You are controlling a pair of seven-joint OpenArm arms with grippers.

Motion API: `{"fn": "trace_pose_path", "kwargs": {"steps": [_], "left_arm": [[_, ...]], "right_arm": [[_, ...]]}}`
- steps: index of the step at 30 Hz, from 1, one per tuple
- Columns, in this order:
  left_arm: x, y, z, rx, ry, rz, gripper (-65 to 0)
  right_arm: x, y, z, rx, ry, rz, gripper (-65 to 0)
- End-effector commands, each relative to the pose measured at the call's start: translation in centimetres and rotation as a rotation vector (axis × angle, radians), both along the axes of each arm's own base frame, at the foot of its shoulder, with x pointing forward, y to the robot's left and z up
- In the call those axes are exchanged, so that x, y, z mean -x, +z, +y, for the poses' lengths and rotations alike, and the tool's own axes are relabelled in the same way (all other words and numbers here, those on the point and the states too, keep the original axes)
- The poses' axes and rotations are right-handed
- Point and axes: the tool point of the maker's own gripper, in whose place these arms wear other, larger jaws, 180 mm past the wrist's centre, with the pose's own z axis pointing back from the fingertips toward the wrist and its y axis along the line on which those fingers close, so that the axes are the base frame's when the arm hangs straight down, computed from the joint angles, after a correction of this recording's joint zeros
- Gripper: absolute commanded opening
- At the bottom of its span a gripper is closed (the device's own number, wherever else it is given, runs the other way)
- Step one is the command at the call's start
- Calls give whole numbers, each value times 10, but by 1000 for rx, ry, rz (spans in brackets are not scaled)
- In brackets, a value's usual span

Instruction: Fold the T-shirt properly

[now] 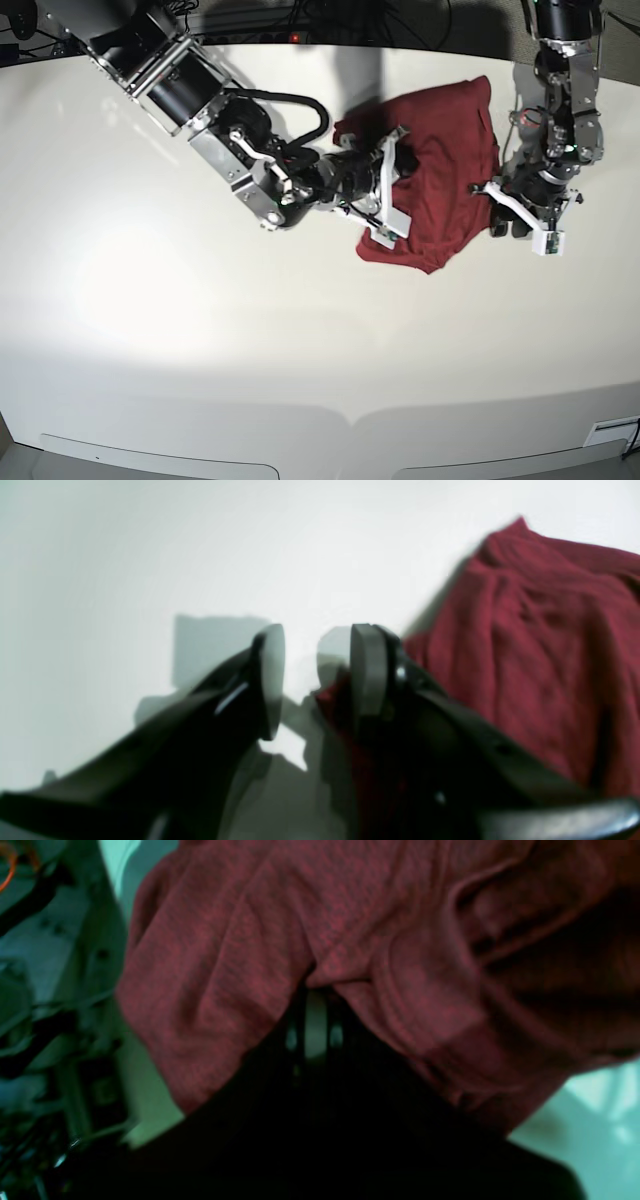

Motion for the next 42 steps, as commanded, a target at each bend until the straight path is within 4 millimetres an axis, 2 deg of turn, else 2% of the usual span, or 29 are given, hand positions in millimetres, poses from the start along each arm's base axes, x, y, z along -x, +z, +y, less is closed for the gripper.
{"fn": "trace_pose_path", "kwargs": {"steps": [1,8,12,15,18,24,29,33,38,42], "left_arm": [[-12,18,7,8,5,-62,-435],[-6,33,40,62,21,-33,-437],[10,53,47,121,16,-83,-546],[26,61,49,106,-10,-96,-587],[43,58,45,91,-34,-73,-650],[84,44,34,68,-78,49,-650],[115,43,45,48,7,100,-650],[145,38,54,52,63,137,-650],[198,22,69,58,167,235,-650],[249,10,84,-1,229,343,-650]], "right_arm": [[-8,1,-3,26,-1,-25,-650],[-6,13,1,-9,14,-30,-650],[-20,34,-10,-28,6,-109,-650],[-38,51,-30,-21,-45,-162,-650],[-51,64,-55,-19,-90,-184,-650],[-54,78,-115,63,-115,-220,-650],[-38,81,-167,151,-143,-243,-650],[-12,82,-198,188,-155,-182,-650],[25,76,-238,282,-153,-91,-650],[59,74,-263,335,-141,8,-650]]}}
